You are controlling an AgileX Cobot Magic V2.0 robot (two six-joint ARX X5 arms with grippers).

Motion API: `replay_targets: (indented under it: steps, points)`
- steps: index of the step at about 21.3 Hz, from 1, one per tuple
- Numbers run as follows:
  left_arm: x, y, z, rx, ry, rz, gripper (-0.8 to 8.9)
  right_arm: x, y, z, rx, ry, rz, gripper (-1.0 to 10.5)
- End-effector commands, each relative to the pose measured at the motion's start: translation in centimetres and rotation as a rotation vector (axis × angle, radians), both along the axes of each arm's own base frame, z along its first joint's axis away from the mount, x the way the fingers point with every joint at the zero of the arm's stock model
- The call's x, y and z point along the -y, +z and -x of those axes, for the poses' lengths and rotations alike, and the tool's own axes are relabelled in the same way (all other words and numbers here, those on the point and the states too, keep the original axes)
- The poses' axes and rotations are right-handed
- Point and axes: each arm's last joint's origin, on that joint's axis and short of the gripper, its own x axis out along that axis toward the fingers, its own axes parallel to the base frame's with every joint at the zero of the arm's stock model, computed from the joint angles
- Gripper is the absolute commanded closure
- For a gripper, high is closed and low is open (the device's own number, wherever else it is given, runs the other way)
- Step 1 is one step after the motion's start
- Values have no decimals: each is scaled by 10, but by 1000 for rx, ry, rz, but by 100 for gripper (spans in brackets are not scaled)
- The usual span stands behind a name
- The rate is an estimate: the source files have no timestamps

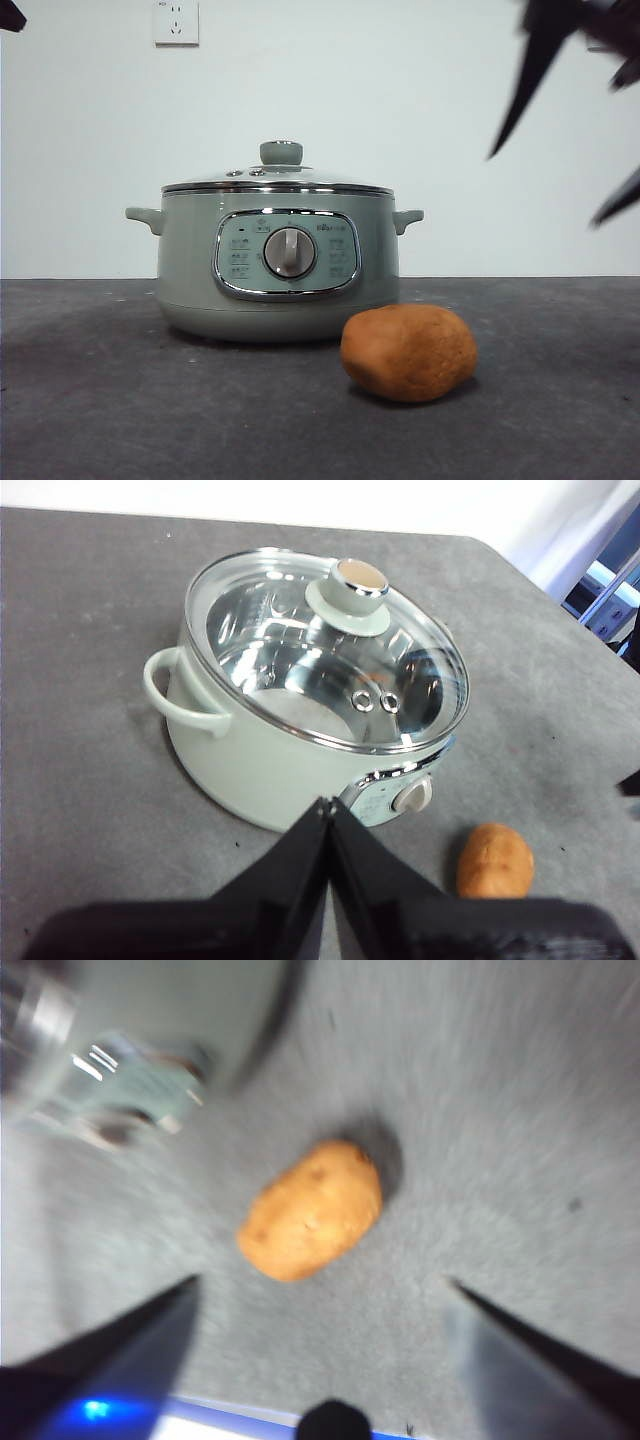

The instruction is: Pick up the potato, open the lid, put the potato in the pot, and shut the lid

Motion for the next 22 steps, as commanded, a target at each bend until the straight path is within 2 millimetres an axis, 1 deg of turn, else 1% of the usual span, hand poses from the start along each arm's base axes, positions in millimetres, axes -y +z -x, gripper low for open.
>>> replay_targets:
  steps: [1,4,6,11,13,15,22]
  points:
    - [0,-2,-1,-6,-11,-14,818,-19,-14,-12,-58,-36,20,312]
    - [0,-4,-4,-27,-10,-16,818,-44,-32,-25,-119,-31,27,317]
    - [0,-6,-6,-40,-11,-16,818,-59,-41,-30,-149,-5,76,317]
    - [0,-8,-10,-54,-13,-22,818,-87,-47,-43,-198,21,216,318]
    - [1,-9,-10,-56,-16,-26,818,-93,-52,-48,-228,16,267,318]
    - [1,-9,-10,-57,-16,-26,818,-97,-58,-52,-259,-8,273,318]
    - [1,-9,-11,-56,-17,-29,818,-100,-73,-56,-319,-51,290,322]
